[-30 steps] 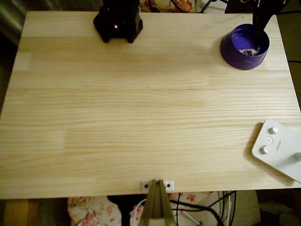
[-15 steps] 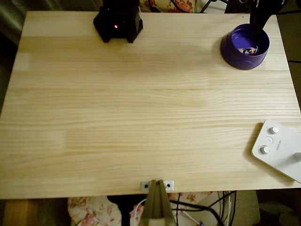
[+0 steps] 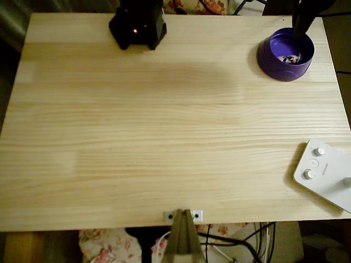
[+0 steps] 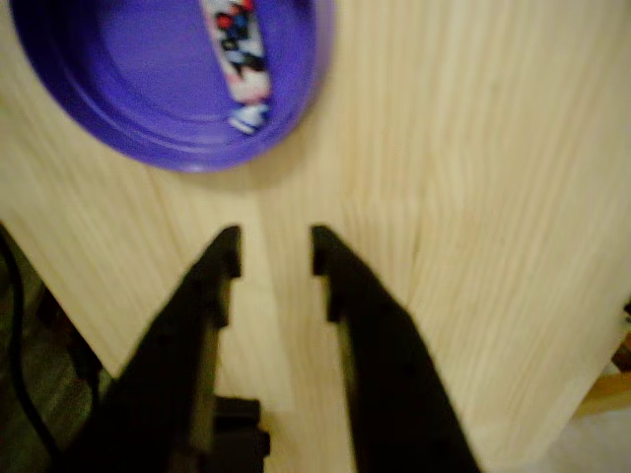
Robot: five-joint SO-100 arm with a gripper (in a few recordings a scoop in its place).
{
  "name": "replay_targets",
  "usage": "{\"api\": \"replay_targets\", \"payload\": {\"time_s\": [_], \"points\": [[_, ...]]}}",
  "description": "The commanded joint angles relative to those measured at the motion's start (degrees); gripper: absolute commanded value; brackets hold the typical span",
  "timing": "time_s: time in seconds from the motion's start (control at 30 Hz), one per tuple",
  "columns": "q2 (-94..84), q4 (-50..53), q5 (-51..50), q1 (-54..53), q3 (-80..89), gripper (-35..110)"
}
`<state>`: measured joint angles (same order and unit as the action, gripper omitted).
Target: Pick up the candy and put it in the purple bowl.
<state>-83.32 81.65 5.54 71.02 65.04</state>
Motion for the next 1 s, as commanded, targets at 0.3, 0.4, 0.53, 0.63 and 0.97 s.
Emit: {"api": "replay_targets", "payload": {"time_s": [0.3, 0.4, 0.53, 0.63, 0.97], "points": [[-28.48, -1.49, 1.67, -17.05, 19.60, 3], [-33.93, -1.32, 2.37, -22.41, 25.93, 4], [-40.17, -0.09, 4.75, -29.97, 32.96, 5], [-43.24, 0.70, 5.27, -35.24, 35.86, 5], [-49.48, -0.70, 0.97, -53.00, 43.15, 4]]}}
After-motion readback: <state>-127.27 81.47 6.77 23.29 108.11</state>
